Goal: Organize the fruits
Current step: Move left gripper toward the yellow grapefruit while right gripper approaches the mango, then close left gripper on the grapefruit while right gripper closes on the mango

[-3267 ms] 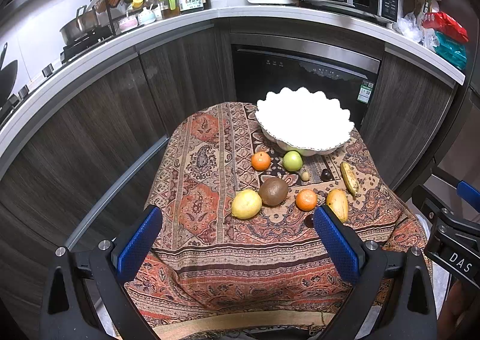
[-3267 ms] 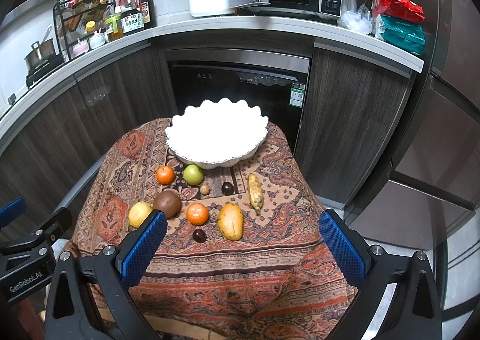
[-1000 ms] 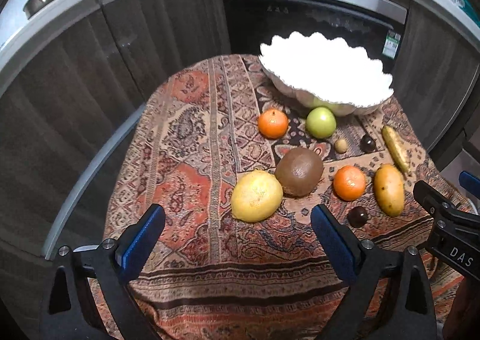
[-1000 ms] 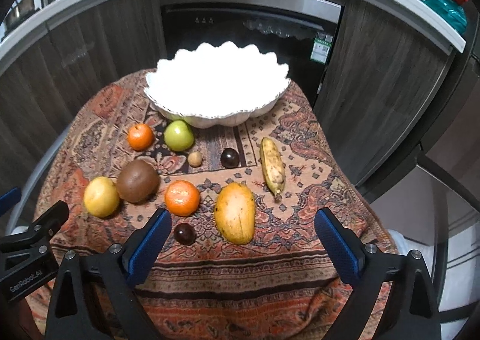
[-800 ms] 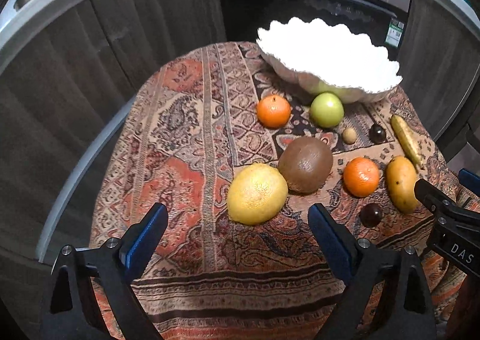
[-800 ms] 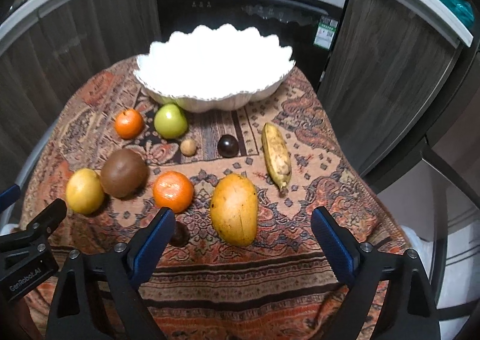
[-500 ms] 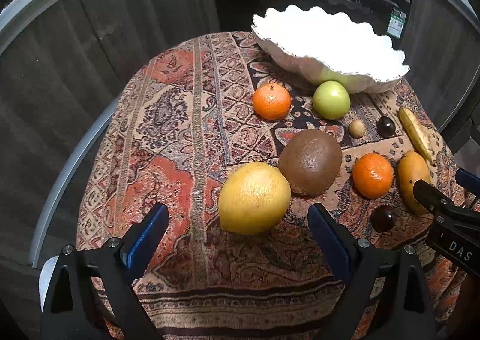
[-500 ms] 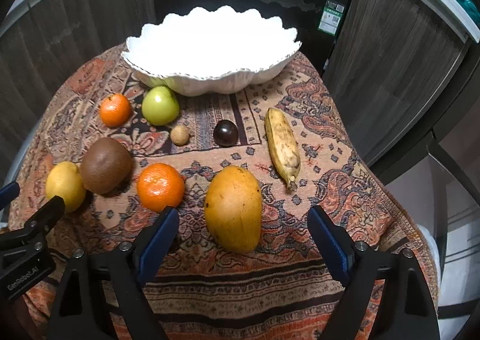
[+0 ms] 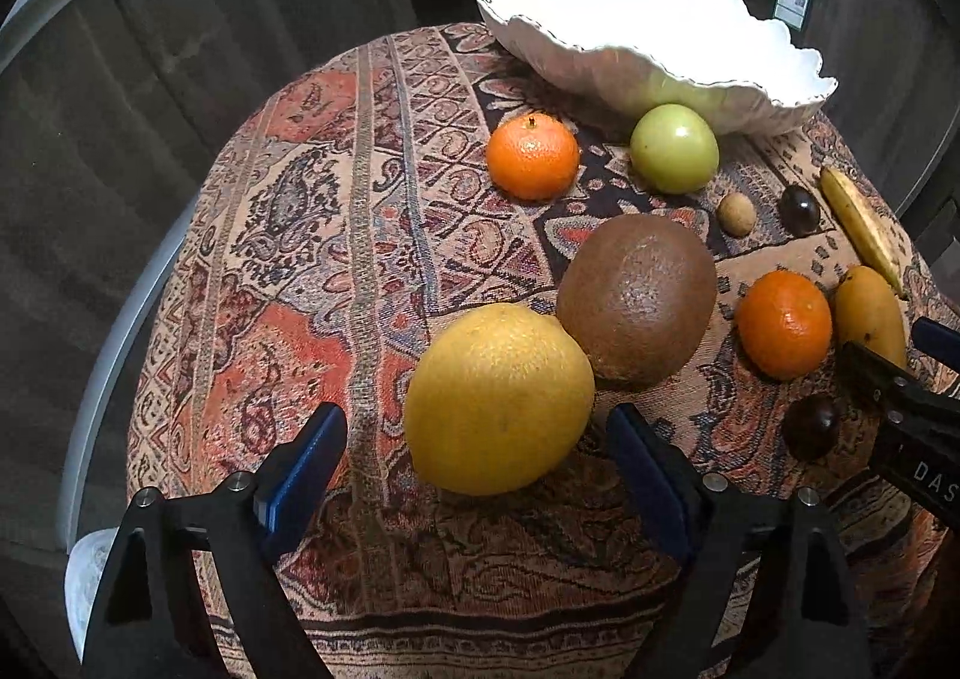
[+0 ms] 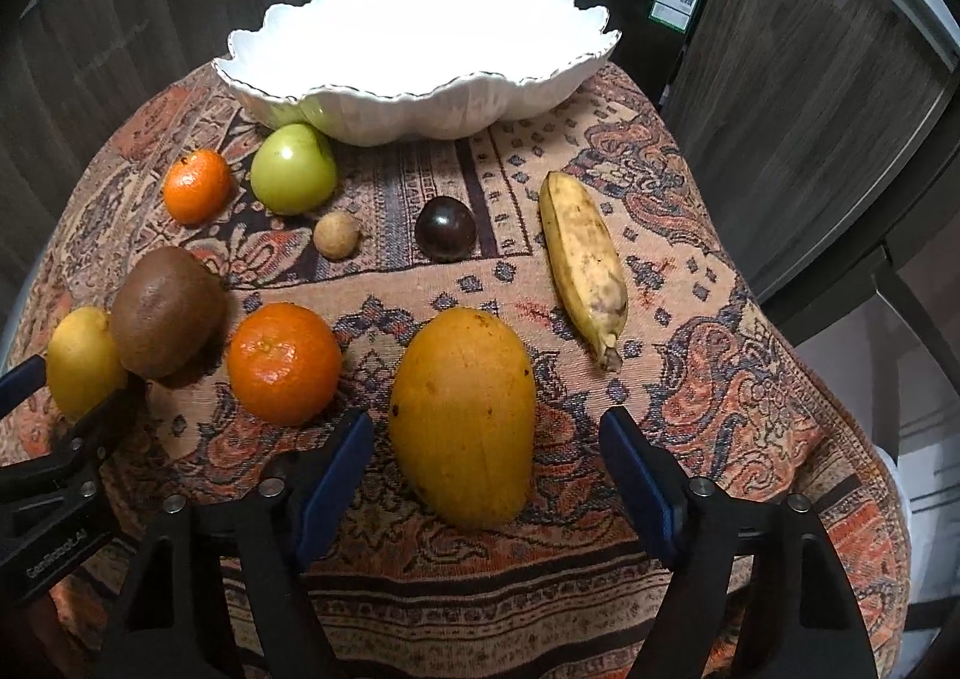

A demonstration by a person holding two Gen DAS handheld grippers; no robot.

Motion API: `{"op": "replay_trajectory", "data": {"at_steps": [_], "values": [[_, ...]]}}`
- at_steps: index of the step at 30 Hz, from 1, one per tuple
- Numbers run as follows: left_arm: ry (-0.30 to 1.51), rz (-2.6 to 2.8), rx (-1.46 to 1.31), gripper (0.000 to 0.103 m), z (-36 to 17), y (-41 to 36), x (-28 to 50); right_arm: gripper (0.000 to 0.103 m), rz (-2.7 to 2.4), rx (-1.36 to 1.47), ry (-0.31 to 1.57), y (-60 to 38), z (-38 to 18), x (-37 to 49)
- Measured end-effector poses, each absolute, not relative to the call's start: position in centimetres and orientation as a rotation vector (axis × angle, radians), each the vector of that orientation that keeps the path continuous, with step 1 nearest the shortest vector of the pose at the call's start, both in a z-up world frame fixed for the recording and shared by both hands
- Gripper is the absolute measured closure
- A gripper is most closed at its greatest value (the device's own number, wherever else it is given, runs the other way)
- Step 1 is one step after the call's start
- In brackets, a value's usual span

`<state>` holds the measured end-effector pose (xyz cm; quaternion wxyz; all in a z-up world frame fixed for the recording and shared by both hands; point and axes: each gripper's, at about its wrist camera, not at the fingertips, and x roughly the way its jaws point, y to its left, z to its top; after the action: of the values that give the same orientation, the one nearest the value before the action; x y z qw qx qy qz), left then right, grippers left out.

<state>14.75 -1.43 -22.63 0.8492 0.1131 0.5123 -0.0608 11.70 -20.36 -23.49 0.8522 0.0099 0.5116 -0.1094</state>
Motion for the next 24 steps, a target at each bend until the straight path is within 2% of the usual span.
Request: {"op": "replay_trajectory", "data": {"at_steps": [5,10,13,17,19,24], "values": [[1.094,-0.136,0.248,0.019,-23.2,-1.8,15.3,0.033,-0.229,0.022,1.092,-20.6,-24.1,12.4],[1.095,-0.149,0.241,0.02,-23.6,-2.0,15.7,0.034,-0.223,0.035,1.097,-20.8,-24.5,12.6],[1.097,-0.168,0.224,0.029,-23.6,-2.0,16.0,0.034,-0.217,0.044,1.106,-21.0,-24.6,12.8],[1.102,-0.183,0.218,0.039,-23.4,-2.3,15.8,0.051,-0.176,0.074,1.106,-21.0,-24.5,12.9],[1.096,-0.168,0.226,0.045,-23.3,-2.2,15.7,0.052,-0.168,0.073,1.103,-20.9,-24.5,12.9],[1.105,-0.165,0.225,0.046,-23.1,-2.2,15.3,0.053,-0.161,0.067,1.087,-20.7,-24.4,12.5]]}}
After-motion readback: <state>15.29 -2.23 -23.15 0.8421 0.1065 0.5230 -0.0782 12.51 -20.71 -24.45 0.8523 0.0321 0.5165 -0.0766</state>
